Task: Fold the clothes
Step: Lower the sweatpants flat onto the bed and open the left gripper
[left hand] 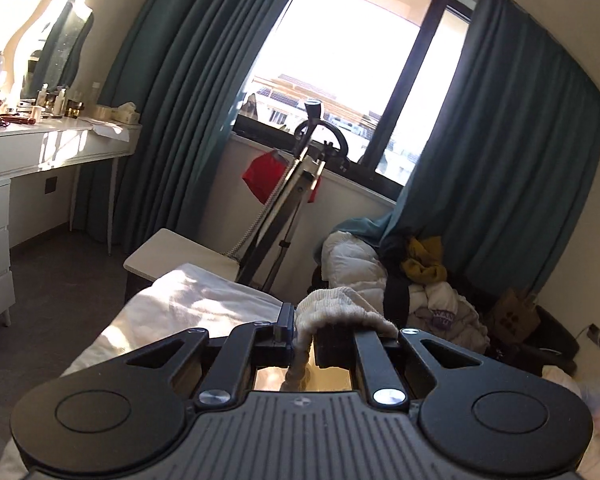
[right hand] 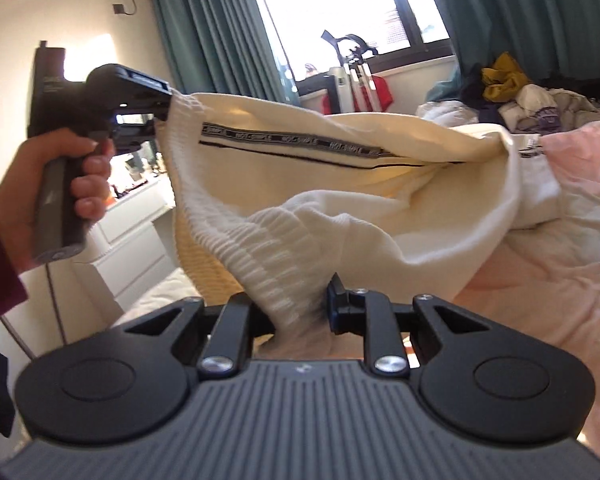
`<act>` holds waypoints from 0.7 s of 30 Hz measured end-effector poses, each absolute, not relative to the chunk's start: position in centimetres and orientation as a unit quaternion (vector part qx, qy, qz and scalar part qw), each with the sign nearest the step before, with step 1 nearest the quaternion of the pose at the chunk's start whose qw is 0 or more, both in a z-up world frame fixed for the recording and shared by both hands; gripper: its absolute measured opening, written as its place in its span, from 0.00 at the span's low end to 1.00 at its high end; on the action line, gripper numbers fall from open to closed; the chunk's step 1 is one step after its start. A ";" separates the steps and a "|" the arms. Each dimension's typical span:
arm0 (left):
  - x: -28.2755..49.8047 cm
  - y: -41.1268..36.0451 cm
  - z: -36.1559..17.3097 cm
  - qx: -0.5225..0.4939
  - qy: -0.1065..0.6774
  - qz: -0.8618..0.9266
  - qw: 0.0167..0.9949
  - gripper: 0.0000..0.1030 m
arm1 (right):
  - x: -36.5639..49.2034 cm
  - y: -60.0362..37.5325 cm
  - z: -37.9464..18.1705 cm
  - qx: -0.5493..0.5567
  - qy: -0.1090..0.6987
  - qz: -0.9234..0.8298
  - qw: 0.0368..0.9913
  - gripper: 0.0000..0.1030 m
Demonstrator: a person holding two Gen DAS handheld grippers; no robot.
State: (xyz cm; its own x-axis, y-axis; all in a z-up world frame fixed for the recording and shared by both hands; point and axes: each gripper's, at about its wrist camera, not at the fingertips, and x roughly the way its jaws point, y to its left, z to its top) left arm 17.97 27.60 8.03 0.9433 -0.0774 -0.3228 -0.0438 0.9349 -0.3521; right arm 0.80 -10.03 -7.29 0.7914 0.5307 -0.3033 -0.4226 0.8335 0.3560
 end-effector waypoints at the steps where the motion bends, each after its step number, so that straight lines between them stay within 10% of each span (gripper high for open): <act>1: 19.0 29.1 8.6 -0.181 0.167 0.000 0.969 0.10 | 1.3 -8.6 -7.1 0.143 0.195 0.270 0.932 0.21; 17: 31.9 45.2 -7.4 -0.213 0.289 0.102 0.928 0.12 | 9.8 7.6 -14.5 0.090 0.249 0.378 0.887 0.22; 21: 30.2 45.9 -7.1 -0.213 0.289 0.105 0.927 0.37 | 9.9 7.6 -13.4 0.070 0.259 0.386 0.883 0.24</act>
State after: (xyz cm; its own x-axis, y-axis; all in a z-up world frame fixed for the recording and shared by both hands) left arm 30.15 45.91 -7.08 0.8110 0.0712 -0.5807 -0.3177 0.8870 -0.3350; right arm 9.93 7.61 -13.36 0.5681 0.7177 -0.4027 -0.6447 0.6923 0.3241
